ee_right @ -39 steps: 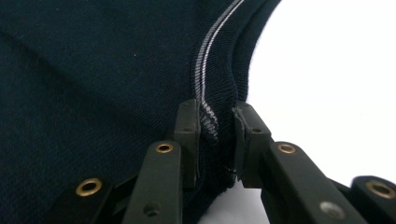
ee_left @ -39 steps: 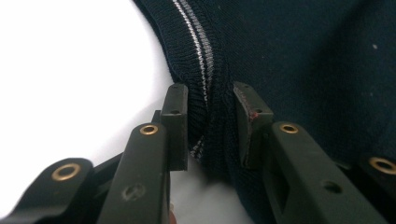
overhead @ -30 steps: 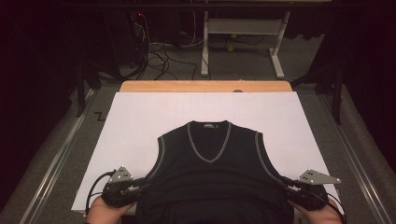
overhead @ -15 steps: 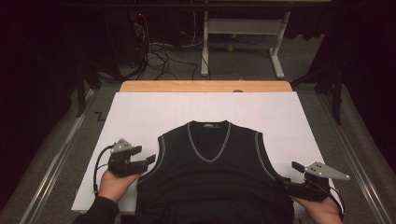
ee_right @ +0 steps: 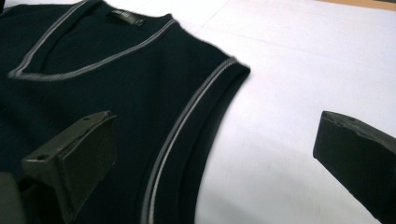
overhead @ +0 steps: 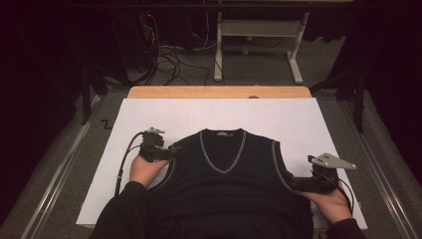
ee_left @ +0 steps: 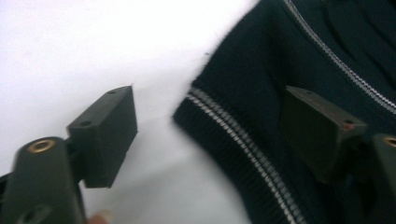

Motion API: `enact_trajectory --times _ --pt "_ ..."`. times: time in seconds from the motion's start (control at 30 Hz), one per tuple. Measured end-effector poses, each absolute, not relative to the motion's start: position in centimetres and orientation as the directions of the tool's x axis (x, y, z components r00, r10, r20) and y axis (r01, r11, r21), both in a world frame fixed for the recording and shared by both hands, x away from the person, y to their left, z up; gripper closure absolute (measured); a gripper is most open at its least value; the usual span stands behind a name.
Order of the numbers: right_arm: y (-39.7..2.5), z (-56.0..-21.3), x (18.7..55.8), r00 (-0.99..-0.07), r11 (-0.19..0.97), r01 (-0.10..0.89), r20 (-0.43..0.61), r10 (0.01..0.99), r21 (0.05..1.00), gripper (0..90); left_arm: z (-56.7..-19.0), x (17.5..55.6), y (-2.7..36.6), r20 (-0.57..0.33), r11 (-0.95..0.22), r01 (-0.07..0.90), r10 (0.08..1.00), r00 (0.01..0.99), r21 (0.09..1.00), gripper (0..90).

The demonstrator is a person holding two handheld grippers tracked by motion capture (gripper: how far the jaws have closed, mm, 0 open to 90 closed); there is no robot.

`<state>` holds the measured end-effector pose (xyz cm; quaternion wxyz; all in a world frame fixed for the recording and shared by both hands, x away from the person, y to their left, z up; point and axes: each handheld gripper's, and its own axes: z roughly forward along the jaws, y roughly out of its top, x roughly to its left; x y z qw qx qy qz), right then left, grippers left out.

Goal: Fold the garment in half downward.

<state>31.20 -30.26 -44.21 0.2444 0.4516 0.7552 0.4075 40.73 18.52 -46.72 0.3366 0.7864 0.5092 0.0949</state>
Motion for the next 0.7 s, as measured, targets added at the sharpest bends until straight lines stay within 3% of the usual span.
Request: enact_trajectory --times 0.2,0.43,0.53,0.7 --pt "-28.5 -44.1 35.3 -0.461 0.281 0.52 -0.012 0.887 0.806 4.4 -47.2 40.5 17.1 -0.1 -0.288 0.729 0.893 0.438 0.621 29.3" --pt "-27.4 -44.8 38.2 -0.437 0.28 0.579 0.002 0.899 0.765 9.8 -47.9 39.5 17.4 -0.113 -0.233 0.692 0.903 0.415 0.684 41.3" --pt "-27.3 -44.9 39.7 -0.422 0.27 0.604 0.013 0.907 0.75 14.8 -48.0 39.5 17.6 -0.131 -0.204 0.697 0.909 0.396 0.687 49.1" --pt "-26.5 -45.6 41.8 -0.409 0.272 0.648 0.024 0.912 0.711 17.3 -48.0 39.5 17.7 -0.137 -0.199 0.694 0.908 0.397 0.692 54.7"
